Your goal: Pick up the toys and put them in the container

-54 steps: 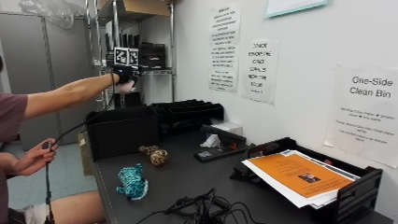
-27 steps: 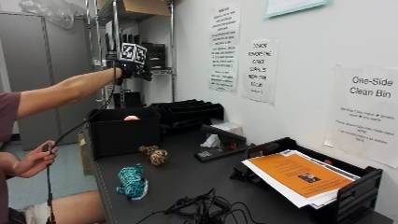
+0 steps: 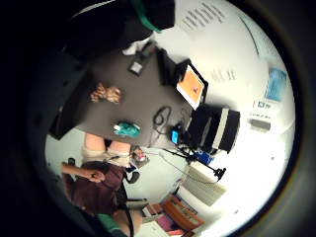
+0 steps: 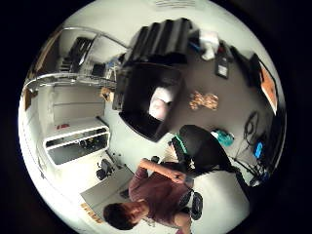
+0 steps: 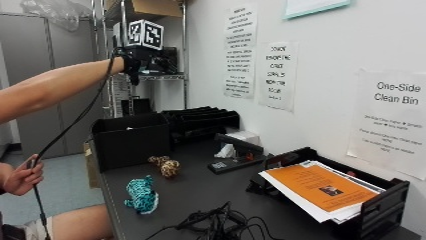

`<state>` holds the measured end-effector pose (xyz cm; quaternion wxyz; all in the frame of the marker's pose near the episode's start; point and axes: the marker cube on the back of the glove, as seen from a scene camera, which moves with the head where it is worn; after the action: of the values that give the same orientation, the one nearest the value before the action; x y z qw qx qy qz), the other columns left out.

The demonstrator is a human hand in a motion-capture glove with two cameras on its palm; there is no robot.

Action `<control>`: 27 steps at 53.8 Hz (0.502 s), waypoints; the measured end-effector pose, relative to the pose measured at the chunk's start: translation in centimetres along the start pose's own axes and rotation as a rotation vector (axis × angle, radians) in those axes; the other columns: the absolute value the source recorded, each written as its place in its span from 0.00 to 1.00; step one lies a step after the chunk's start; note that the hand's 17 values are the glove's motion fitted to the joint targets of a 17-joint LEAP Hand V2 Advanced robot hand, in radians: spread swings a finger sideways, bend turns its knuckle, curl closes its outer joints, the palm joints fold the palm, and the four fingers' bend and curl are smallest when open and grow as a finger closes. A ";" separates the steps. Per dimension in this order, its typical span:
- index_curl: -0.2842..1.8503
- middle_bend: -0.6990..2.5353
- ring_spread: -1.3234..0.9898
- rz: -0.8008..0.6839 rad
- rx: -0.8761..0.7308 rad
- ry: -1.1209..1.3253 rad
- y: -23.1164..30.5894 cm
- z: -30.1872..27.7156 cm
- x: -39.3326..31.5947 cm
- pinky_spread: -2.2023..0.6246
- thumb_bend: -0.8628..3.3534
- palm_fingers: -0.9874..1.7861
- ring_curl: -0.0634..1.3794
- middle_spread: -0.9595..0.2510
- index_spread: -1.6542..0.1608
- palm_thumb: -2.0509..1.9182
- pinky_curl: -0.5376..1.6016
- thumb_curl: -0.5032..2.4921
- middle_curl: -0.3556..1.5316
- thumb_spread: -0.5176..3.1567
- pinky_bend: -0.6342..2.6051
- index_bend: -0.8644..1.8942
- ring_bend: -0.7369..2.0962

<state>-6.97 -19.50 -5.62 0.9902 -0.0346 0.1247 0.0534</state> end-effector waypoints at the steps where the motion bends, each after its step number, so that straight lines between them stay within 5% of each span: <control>1: 0.20 0.24 0.59 0.011 -0.005 -0.001 0.7 0.6 1.2 0.81 0.20 0.22 0.29 0.84 0.80 0.59 0.42 0.33 0.33 0.48 0.51 0.31 0.37; 13: 0.18 0.25 0.59 -0.001 0.093 -0.044 6.4 11.3 9.6 0.81 0.20 0.24 0.30 0.84 0.80 0.59 0.42 0.31 0.31 0.48 0.50 0.32 0.38; 27: 0.18 0.26 0.58 -0.010 -0.209 -0.198 6.6 33.0 10.1 0.80 0.20 0.26 0.31 0.82 0.80 0.59 0.41 0.30 0.31 0.48 0.50 0.33 0.39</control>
<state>10.01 -9.27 23.39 0.9889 -0.1327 0.0202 0.0644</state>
